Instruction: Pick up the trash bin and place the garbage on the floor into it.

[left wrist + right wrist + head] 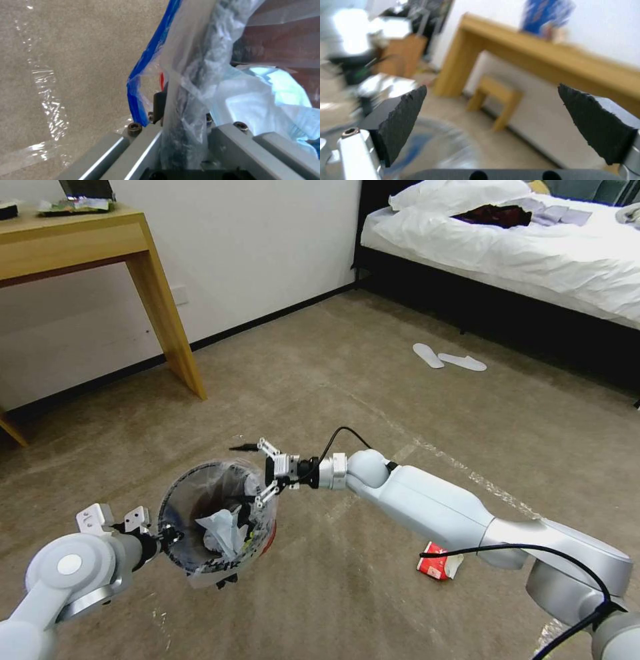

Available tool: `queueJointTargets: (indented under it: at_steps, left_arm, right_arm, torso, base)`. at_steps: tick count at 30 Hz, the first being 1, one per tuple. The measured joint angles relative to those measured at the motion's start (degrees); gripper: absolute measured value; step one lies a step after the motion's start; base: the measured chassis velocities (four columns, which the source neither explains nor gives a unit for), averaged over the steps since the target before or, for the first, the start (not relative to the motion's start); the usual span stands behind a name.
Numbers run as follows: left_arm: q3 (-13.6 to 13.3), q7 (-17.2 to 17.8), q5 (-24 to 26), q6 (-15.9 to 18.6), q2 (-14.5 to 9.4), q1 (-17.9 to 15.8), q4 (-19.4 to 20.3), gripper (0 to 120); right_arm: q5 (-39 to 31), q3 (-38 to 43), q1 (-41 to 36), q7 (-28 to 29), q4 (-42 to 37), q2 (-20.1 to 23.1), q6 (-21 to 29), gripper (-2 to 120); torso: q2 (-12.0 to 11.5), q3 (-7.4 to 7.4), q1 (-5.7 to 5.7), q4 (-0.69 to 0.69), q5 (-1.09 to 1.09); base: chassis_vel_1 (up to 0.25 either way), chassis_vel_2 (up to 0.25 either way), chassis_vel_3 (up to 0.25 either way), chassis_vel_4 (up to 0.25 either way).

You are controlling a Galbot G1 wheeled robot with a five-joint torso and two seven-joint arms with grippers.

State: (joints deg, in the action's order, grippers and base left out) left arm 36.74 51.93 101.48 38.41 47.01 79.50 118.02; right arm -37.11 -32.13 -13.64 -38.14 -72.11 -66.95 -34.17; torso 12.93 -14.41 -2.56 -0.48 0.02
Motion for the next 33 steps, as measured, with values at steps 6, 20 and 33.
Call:
queueJointTargets:
  at_steps: [6, 20, 33]
  left_arm:
    - [0.3, 1.4, 2.1, 0.2, -1.1, -0.1, 0.2, 0]
    - [0.0, 2.1, 3.0, 0.3, -1.6, -0.4, -0.1, 0]
    - [-1.6, 1.8, 2.3, 0.2, -1.1, -0.8, 0.8, 0]
  right_arm:
    - [-2.0, 15.8, -7.6, 4.1, -7.0, 8.1, 2.0, 100]
    - [5.0, 41.1, -25.0, 17.0, -9.1, 19.4, 12.5, 100]
    - [20.7, 40.8, -23.8, -14.4, 16.5, 27.5, 5.4, 100]
  torso:
    - [0.0, 0.0, 0.0, -0.05, 0.01]
    - [0.0, 0.01, 0.0, -0.03, 0.01]
    - [0.0, 0.0, 0.0, -0.03, 0.0]
  base:
    - [0.0, 0.0, 0.0, 0.0]
    - [0.0, 0.0, 0.0, 0.0]
    - [0.0, 0.0, 0.0, 0.0]
